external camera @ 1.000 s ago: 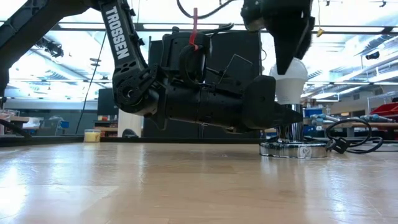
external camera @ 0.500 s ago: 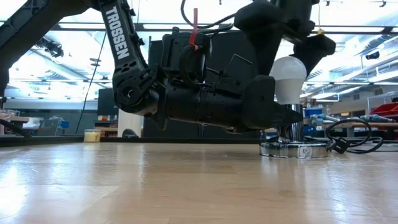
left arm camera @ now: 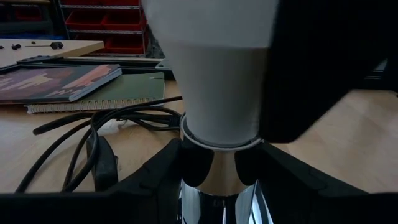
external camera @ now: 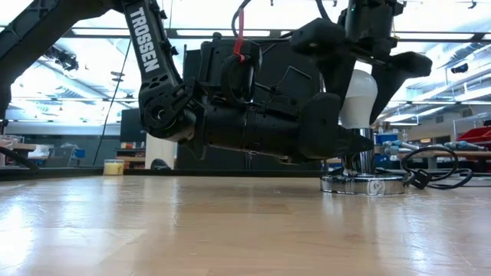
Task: Screw lightbulb
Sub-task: Remove the lightbulb from the silver lamp
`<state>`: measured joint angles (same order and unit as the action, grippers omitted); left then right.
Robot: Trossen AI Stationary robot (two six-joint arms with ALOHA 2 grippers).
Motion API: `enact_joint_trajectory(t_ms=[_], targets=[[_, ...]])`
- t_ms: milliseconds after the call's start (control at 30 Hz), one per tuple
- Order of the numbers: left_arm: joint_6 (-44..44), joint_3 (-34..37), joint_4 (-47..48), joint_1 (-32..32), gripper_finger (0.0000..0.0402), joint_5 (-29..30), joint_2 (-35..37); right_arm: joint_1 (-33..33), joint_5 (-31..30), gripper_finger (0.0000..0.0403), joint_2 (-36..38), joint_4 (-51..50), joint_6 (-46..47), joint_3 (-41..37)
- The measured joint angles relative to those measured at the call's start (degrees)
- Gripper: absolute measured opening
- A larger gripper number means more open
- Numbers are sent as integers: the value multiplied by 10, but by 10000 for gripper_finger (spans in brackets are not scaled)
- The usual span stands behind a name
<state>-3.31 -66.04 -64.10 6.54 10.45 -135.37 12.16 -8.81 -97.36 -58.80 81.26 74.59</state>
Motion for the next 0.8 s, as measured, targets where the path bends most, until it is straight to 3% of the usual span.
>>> enact_joint_trajectory(t_ms=[200,367,600,800], targets=[[0,0,0,0,188,2,0,-1,-7,253,0,0,-24,-2],[0,0,0,0,188,4,0,-1,-3,268,0,1,-167,-2],[1,0,0,0,188,4,0,-8,3,271,0,-4,-532,-3],[3,0,1,0,188,4,-1,-13,8,258,0,-21,-943,-3]])
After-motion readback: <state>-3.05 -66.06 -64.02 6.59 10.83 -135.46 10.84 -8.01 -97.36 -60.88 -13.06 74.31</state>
